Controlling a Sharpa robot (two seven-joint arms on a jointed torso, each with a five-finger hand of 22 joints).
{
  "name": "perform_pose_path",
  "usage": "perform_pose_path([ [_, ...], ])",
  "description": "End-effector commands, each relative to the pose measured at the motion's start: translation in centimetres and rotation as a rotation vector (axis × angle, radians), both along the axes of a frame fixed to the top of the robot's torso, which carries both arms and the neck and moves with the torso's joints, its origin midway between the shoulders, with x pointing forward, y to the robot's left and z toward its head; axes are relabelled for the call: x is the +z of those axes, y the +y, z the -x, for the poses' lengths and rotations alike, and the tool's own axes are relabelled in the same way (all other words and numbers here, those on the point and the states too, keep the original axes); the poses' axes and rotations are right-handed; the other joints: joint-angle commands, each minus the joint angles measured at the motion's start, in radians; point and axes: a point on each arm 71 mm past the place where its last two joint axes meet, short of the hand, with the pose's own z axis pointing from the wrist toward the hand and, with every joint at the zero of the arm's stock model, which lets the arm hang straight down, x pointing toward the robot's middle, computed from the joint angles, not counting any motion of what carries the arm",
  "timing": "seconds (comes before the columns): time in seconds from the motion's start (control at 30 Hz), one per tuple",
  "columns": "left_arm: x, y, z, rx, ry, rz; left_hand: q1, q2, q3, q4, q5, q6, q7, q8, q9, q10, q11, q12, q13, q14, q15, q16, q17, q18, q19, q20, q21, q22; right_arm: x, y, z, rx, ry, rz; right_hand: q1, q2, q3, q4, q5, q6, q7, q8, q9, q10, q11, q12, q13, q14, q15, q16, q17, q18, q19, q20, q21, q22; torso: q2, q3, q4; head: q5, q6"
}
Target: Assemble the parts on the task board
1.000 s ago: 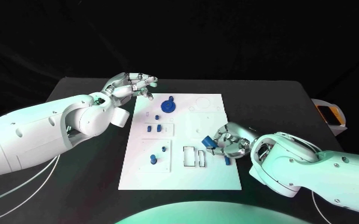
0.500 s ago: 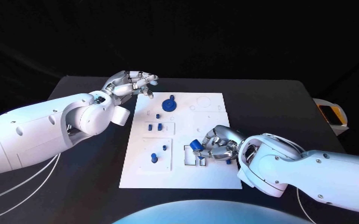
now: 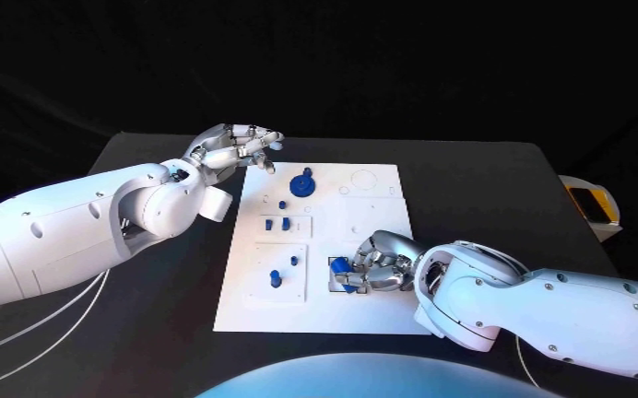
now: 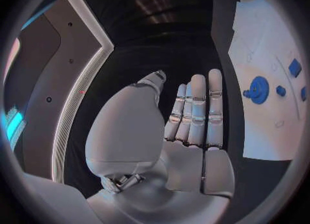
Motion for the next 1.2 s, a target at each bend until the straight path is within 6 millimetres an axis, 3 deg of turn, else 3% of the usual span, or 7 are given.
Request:
perform_pose_path([
  [0.03,0.1,-0.3,0.1,-0.029,0.000,0.015,0.010,0.000,-0.002,0.000,0.001,0.000,-0.001,0.003,0.000,-0.004,-0.001,0.002,-0.001,0.000,-0.002,0.006,0.001,0.014,0.008,0.002,-0.004,-0.002,-0.3,0.2,0.1,0.023,0.010,0.019,-0.014,-0.002,-0.015,0.002,0.015,0.039,-0.036,0.005,0.006,0.001,-0.008,-0.003,0.053,0.083,-0.009,0.004,0.153,-0.011,0.029,-0.009,-0.005,0.198,0.000,-0.0008,0.0005,-0.003,-0.001],
  [0.23,0.1,-0.3,0.2,-0.031,0.003,0.015,0.012,0.002,-0.002,0.000,0.001,0.000,-0.001,0.003,0.000,-0.005,-0.001,0.001,-0.002,0.000,-0.002,0.005,0.000,0.014,0.009,0.002,-0.004,-0.002,-0.4,0.4,0.0,0.024,-0.006,0.028,-0.063,0.006,-0.065,0.003,-0.069,0.040,-0.039,0.015,0.021,0.002,-0.011,-0.007,0.054,0.083,-0.012,0.004,0.153,-0.011,0.029,-0.012,-0.008,0.199,-0.001,-0.0002,0.0019,-0.004,0.000],
  [0.53,0.1,-0.2,0.2,-0.031,0.006,0.013,0.013,0.003,-0.001,0.000,0.001,0.000,-0.001,0.003,0.000,-0.005,-0.001,0.001,-0.002,0.000,-0.002,0.005,0.000,0.014,0.009,0.002,-0.004,-0.002,-0.1,0.5,0.0,0.033,-0.064,0.041,-0.166,0.024,-0.188,0.005,-0.154,0.036,-0.040,0.022,0.038,0.002,-0.011,-0.013,0.056,0.083,-0.012,0.003,0.152,-0.010,0.029,-0.012,-0.014,0.201,-0.002,-0.0012,0.0020,-0.005,-0.002],
  [0.77,0.1,-0.1,0.2,-0.029,0.009,0.011,0.013,0.003,-0.001,0.000,0.001,0.000,-0.001,0.003,0.000,-0.005,-0.001,0.001,-0.002,0.000,-0.002,0.005,0.000,0.014,0.009,0.002,-0.004,-0.002,0.2,0.4,0.2,0.037,-0.094,0.037,-0.183,0.033,-0.223,0.005,-0.158,0.035,-0.040,0.023,0.042,0.003,-0.011,-0.013,0.058,0.083,-0.012,0.003,0.154,-0.010,0.029,-0.012,-0.015,0.201,-0.002,-0.0007,0.0022,-0.006,0.000],
  [0.83,0.1,-0.1,0.2,-0.029,0.009,0.010,0.013,0.003,-0.001,0.000,0.001,0.000,-0.001,0.003,0.000,-0.005,-0.001,0.001,-0.002,0.000,-0.002,0.005,0.000,0.014,0.009,0.002,-0.004,-0.002,0.3,0.3,0.3,0.041,-0.101,0.030,-0.166,0.047,-0.230,0.002,-0.146,0.035,-0.040,0.023,0.044,0.004,-0.011,-0.013,0.059,0.083,-0.012,0.003,0.154,-0.011,0.030,-0.012,-0.013,0.203,-0.002,-0.0004,0.0022,-0.006,-0.001],
  [1.0,0.0,0.0,0.2,-0.027,0.011,0.009,0.013,0.003,-0.001,0.000,0.001,0.000,-0.001,0.003,0.000,-0.005,-0.001,0.001,-0.002,0.000,-0.002,0.005,0.000,0.014,0.009,0.002,-0.004,-0.002,0.7,0.0,0.6,0.051,-0.112,0.011,-0.092,0.076,-0.257,0.000,-0.089,0.037,-0.042,0.024,0.049,0.007,-0.013,-0.011,0.064,0.084,-0.013,0.004,0.159,-0.012,0.034,-0.013,-0.009,0.206,-0.003,-0.0005,0.0015,-0.007,-0.001],
  [1.2,0.0,0.0,0.2,-0.027,0.012,0.007,0.013,0.003,-0.001,0.000,0.001,0.000,-0.001,0.003,0.000,-0.005,-0.001,0.001,-0.002,0.000,-0.002,0.005,0.000,0.014,0.009,0.002,-0.004,-0.002,1.1,-0.3,1.0,0.074,-0.113,-0.007,0.034,0.082,-0.271,-0.008,-0.053,0.040,-0.045,0.021,0.051,0.014,-0.016,-0.002,0.074,0.086,-0.016,0.008,0.171,-0.014,0.038,-0.016,0.000,0.212,-0.003,-0.0010,0.0018,-0.008,-0.001],
])
